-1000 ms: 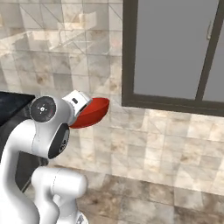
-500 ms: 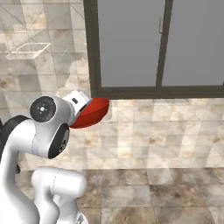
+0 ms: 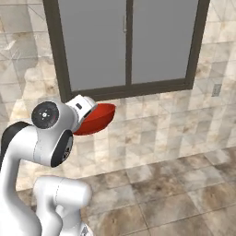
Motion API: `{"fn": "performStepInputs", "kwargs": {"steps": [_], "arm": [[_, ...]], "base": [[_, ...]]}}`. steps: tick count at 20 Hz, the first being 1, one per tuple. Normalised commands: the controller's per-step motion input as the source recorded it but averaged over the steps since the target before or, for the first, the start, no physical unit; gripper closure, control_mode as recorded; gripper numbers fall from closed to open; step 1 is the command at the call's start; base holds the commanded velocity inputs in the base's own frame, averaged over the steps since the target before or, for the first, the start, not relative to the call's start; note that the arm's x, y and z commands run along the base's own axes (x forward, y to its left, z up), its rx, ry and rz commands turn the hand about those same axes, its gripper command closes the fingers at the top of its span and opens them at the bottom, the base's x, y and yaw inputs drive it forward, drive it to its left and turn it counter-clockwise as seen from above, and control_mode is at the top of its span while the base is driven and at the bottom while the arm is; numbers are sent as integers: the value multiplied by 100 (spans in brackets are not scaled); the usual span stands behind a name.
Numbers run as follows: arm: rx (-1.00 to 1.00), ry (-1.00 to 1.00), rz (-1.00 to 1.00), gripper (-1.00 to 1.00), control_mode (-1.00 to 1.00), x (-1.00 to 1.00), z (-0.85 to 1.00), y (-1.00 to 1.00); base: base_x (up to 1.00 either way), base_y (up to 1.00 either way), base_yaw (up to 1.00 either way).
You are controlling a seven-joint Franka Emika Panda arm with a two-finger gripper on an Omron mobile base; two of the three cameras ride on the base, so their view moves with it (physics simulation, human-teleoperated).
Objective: Move the bowls from the cabinet to the plates on the dining table.
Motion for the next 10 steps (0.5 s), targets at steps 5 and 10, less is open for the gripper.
{"fn": "performStepInputs", "kwargs": {"steps": [5, 10], "arm": [[0, 0, 0, 100, 100, 0, 0, 0], [0, 0, 0, 100, 100, 0, 0, 0]], "base": [[-13, -10, -44], [-15, -13, -44]]}}
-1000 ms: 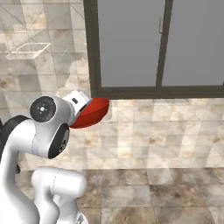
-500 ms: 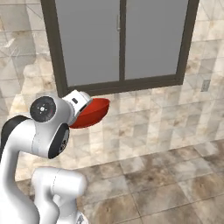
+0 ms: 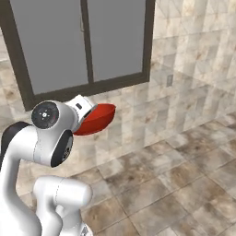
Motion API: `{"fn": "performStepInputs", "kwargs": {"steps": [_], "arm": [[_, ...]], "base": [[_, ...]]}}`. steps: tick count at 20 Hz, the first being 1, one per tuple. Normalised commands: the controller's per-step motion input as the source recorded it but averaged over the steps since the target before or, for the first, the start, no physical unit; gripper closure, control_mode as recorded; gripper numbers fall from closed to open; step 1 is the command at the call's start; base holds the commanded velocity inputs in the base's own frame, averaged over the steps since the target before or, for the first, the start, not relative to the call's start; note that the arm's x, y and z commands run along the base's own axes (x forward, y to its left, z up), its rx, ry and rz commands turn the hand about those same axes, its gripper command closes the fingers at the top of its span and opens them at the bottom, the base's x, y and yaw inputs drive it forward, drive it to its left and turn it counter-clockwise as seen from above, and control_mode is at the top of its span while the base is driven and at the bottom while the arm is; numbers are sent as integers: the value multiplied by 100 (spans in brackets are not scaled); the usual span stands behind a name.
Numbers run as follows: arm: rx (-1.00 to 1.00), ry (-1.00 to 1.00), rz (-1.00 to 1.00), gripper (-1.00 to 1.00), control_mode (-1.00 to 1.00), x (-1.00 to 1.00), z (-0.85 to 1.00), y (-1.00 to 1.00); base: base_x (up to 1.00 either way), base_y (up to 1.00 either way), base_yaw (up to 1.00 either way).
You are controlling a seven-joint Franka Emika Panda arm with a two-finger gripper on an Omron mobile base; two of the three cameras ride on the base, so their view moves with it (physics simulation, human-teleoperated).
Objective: Move the bowls from the cabinet to the plates on the dining table.
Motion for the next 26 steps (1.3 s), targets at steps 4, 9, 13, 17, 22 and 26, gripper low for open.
{"fn": "performStepInputs", "kwargs": {"steps": [4, 9, 13, 17, 22, 26], "arm": [[0, 0, 0, 100, 100, 0, 0, 0], [0, 0, 0, 100, 100, 0, 0, 0], [0, 0, 0, 100, 100, 0, 0, 0], [0, 0, 0, 100, 100, 0, 0, 0], [0, 0, 0, 100, 100, 0, 0, 0], [0, 0, 0, 100, 100, 0, 0, 0]], "base": [[-18, -14, -44], [-17, -14, -43], [-20, -14, -42], [-16, -14, -42], [-10, -16, -40], [0, -21, -36]]}}
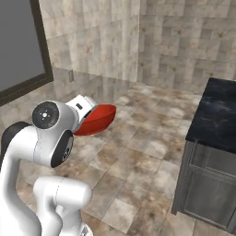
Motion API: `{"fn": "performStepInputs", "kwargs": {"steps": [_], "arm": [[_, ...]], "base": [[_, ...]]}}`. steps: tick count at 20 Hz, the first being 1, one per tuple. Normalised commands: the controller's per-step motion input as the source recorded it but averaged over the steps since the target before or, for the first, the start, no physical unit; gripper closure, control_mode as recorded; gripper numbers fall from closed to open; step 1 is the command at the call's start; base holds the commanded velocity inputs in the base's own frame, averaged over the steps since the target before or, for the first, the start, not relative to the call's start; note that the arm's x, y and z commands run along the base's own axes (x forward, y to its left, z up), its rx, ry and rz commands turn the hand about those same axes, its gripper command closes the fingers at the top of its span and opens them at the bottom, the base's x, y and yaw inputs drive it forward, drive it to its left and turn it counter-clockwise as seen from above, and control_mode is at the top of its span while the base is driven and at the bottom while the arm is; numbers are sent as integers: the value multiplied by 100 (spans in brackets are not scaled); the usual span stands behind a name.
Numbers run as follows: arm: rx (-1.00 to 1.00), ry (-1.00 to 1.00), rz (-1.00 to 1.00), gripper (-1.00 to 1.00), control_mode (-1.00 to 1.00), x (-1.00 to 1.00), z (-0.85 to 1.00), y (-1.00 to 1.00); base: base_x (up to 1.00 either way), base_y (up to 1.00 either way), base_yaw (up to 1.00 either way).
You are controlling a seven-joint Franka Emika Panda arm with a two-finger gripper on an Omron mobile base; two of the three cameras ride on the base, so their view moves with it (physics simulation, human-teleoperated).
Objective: Move the bowls from the cabinet to the plates on the dining table.
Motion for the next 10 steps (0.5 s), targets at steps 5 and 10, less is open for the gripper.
{"fn": "performStepInputs", "kwargs": {"steps": [5, 10], "arm": [[0, 0, 0, 100, 100, 0, 0, 0], [0, 0, 0, 100, 100, 0, 0, 0]], "base": [[2, -34, -32], [29, -44, -23]]}}
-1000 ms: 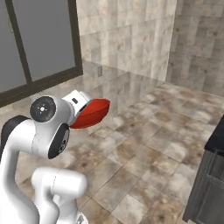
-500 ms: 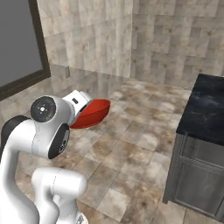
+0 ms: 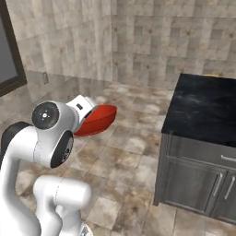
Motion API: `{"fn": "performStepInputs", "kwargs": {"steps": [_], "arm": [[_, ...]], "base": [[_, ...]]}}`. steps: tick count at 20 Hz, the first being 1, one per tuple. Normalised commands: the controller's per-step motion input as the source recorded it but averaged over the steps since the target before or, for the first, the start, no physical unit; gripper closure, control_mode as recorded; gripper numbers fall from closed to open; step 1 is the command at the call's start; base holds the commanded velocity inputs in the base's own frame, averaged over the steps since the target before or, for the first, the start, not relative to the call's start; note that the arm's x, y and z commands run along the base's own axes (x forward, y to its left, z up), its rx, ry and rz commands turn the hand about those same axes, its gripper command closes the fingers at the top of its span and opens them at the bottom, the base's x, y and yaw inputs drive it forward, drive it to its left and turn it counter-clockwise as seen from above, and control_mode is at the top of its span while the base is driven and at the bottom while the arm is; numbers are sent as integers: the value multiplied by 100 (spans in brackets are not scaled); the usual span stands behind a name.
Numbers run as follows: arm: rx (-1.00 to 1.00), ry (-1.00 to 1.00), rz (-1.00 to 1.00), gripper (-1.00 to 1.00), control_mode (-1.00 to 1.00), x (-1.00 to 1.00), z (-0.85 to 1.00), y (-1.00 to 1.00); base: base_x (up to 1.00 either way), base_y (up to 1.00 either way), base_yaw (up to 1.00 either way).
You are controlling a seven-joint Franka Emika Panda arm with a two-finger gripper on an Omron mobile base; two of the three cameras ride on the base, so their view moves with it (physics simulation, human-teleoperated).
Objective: Move the bowls from the cabinet to the plates on the dining table.
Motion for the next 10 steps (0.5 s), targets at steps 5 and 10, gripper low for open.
{"fn": "performStepInputs", "kwargs": {"steps": [5, 10], "arm": [[0, 0, 0, 100, 100, 0, 0, 0], [0, 0, 0, 100, 100, 0, 0, 0]], "base": [[47, -47, -14], [66, -45, -8]]}}
